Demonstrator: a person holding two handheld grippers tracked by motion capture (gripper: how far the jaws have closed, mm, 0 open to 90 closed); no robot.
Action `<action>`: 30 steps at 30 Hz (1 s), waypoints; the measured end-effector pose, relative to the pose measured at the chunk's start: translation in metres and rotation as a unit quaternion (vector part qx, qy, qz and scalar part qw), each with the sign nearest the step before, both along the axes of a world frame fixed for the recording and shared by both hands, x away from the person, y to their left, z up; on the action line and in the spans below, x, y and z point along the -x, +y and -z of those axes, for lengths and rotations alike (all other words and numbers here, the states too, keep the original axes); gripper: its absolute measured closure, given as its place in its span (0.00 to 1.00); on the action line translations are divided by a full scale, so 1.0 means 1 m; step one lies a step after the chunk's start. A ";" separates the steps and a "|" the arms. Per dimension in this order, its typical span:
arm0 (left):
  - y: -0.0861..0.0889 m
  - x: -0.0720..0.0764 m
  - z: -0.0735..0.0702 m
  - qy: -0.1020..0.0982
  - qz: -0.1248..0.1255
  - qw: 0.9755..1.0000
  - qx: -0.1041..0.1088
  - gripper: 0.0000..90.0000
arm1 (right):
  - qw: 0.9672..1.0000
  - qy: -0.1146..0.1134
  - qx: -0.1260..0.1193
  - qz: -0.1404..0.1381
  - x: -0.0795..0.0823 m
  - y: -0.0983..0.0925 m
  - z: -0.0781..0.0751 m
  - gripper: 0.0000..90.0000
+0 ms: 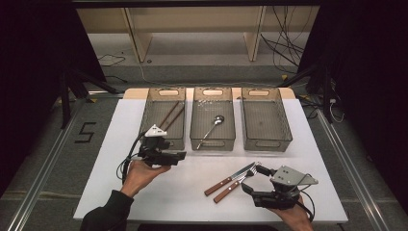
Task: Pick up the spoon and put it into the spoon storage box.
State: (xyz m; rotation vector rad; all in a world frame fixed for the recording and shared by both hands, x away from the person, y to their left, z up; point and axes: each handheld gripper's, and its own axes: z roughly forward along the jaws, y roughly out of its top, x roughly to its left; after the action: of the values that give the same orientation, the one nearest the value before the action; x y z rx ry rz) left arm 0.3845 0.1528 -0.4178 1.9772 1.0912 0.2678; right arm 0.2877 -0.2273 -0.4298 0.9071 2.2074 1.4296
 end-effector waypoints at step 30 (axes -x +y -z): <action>0.040 0.059 0.020 -0.075 0.000 0.996 0.044 0.19 | 0.982 0.026 0.148 -0.118 -0.050 0.037 -0.019 0.27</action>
State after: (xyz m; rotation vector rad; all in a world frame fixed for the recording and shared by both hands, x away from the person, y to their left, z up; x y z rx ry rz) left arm 0.3251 0.1928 -0.4378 1.8484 0.9912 0.3568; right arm 0.3380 -0.1899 -0.4109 0.6032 2.5486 1.1366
